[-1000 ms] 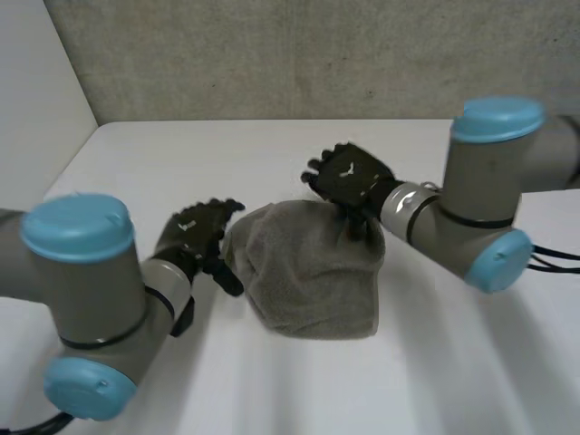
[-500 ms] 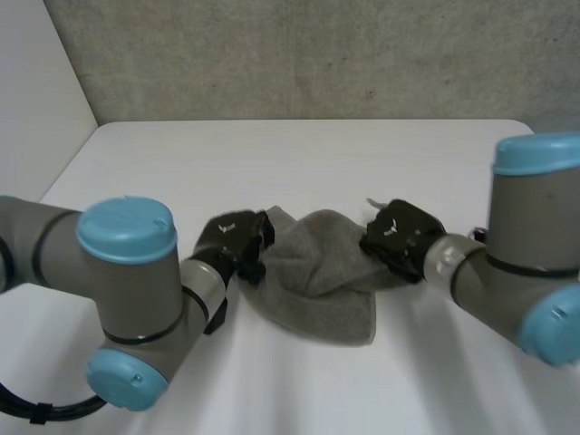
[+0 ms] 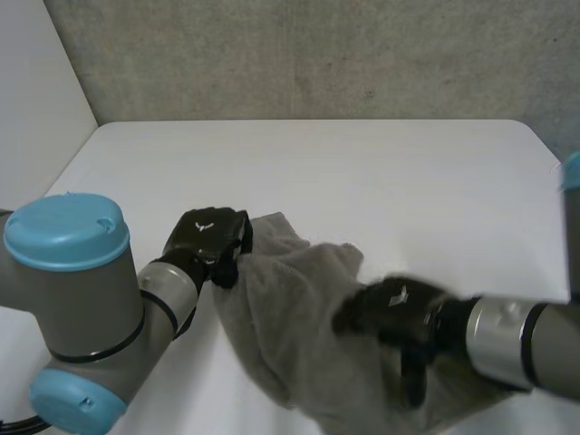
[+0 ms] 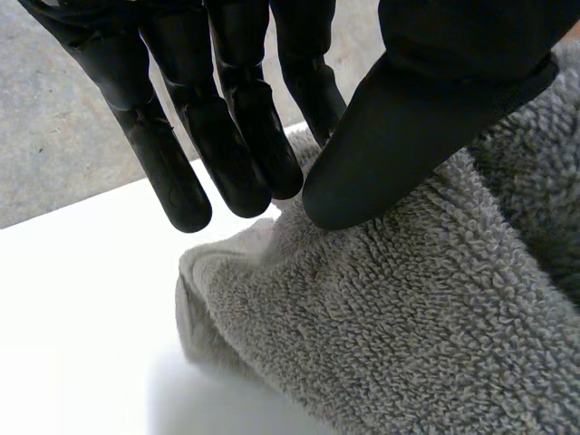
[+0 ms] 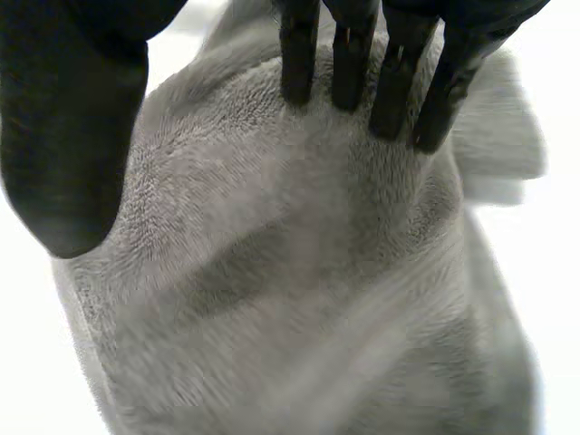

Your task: Fold the towel.

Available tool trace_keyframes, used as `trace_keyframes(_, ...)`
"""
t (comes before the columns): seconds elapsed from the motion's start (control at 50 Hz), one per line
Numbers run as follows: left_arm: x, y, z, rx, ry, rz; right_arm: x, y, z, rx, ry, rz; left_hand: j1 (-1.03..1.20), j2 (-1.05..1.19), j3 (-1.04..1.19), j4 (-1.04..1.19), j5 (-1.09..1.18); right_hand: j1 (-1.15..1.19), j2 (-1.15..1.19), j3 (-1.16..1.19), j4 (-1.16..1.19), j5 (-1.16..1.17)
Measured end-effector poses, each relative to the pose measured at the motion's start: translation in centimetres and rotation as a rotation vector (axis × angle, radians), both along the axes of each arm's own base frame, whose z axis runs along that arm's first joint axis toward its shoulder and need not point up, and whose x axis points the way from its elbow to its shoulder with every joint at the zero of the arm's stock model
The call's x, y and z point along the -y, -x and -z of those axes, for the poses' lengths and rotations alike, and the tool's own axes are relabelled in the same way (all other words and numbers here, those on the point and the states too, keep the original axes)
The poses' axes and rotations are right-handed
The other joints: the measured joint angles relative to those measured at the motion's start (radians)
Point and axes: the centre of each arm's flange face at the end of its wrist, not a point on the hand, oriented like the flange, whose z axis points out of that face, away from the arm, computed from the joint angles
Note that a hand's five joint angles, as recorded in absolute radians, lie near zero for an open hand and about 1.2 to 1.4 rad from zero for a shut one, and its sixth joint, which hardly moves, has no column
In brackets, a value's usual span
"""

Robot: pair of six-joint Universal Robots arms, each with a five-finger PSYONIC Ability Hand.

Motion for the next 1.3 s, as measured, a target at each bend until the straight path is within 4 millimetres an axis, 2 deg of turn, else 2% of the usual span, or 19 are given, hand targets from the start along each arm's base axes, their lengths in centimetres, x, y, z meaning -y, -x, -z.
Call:
trace_keyframes(0.14,-1.7,-0.9,0.6,0.064,-0.006,0.032,4.7,1.5,-3.2,0.211,0.108,0.237,0.000,0.000,0.000,0.000,0.000,-0.064,-0.077,-0.049,-0.021,-0.017)
trace_keyframes(0.26,-4.0,-1.7,1.1,0.126,-0.019,0.104,7.3,3.1,-3.7,0.296,0.143,0.354,0.000,-0.049,-0.047,-0.050,-0.014,-0.068,-0.077,-0.049,-0.021,-0.017)
trace_keyframes(0.36,-6.0,-2.7,1.7,0.208,-0.017,0.170,8.3,3.4,-2.5,0.294,0.122,0.382,-0.013,-0.110,-0.108,-0.111,-0.079,-0.068,-0.077,-0.049,-0.021,-0.017)
trace_keyframes(0.44,-7.8,-3.5,2.4,0.280,-0.026,0.225,8.6,3.2,-0.8,0.268,0.074,0.385,-0.286,-0.362,-0.360,-0.363,-0.339,-0.068,-0.077,-0.049,-0.022,-0.017)
trace_keyframes(0.52,-9.7,-4.0,2.7,0.310,-0.051,0.286,8.6,3.0,1.2,0.244,0.021,0.385,-0.397,-0.476,-0.474,-0.478,-0.453,-0.068,-0.077,-0.049,-0.021,-0.017)
trace_keyframes(0.58,-10.9,-4.2,2.4,0.308,-0.068,0.336,8.6,2.9,2.5,0.237,-0.005,0.386,-0.440,-0.515,-0.515,-0.518,-0.497,-0.068,-0.077,-0.049,-0.021,-0.017)
trace_keyframes(0.66,-11.5,-4.1,1.4,0.283,-0.063,0.380,8.6,2.5,4.1,0.235,-0.026,0.380,-0.630,-0.716,-0.707,-0.710,-0.692,-0.065,-0.077,-0.049,-0.021,-0.016)
trace_keyframes(0.72,-10.9,-4.0,0.2,0.257,-0.031,0.378,8.5,2.0,5.0,0.234,-0.044,0.370,-0.738,-0.825,-0.823,-0.827,-0.808,-0.056,-0.075,-0.048,-0.021,-0.014)
trace_keyframes(0.8,-8.9,-3.8,-1.5,0.226,0.023,0.334,8.2,1.0,6.0,0.231,-0.071,0.348,-0.841,-0.928,-0.923,-0.924,-0.906,0.062,0.008,0.045,0.054,0.101)
trace_keyframes(0.82,-7.8,-3.9,-2.2,0.214,0.044,0.304,8.0,0.5,6.4,0.227,-0.080,0.334,-0.873,-0.959,-0.957,-0.958,-0.939,0.233,0.174,0.208,0.216,0.271)
trace_keyframes(0.84,-7.3,-4.0,-2.5,0.209,0.052,0.293,8.0,0.3,6.5,0.226,-0.082,0.330,-0.887,-0.973,-0.971,-0.972,-0.950,0.266,0.227,0.259,0.267,0.321)
trace_keyframes(0.9,-4.5,-4.2,-3.8,0.188,0.091,0.223,7.7,-0.7,6.8,0.218,-0.082,0.304,-0.928,-1.015,-1.011,-1.014,-0.981,0.725,0.699,0.719,0.726,0.749)
trace_keyframes(0.96,-2.2,-4.3,-4.1,0.179,0.098,0.180,7.7,-1.4,6.6,0.215,-0.061,0.289,-0.944,-1.031,-1.028,-1.031,-0.987,1.034,0.990,1.004,1.028,1.066)
trace_keyframes(1.06,0.5,-3.7,-3.2,0.168,0.060,0.151,8.2,-1.7,5.1,0.221,0.011,0.290,-0.949,-1.034,-1.032,-1.035,-0.990,1.037,0.990,1.009,1.045,1.077)
trace_keyframes(1.14,2.1,-3.1,-1.5,0.160,0.001,0.140,8.3,-1.5,3.5,0.212,0.089,0.282,-0.949,-1.034,-1.032,-1.035,-0.990,1.037,0.990,1.009,1.045,1.077)
trace_keyframes(1.3,3.5,-2.5,1.7,0.181,-0.087,0.127,6.9,-0.6,2.4,0.104,0.228,0.193,-0.945,-1.029,-1.027,-1.029,-0.990,1.037,0.990,1.009,1.045,1.077)
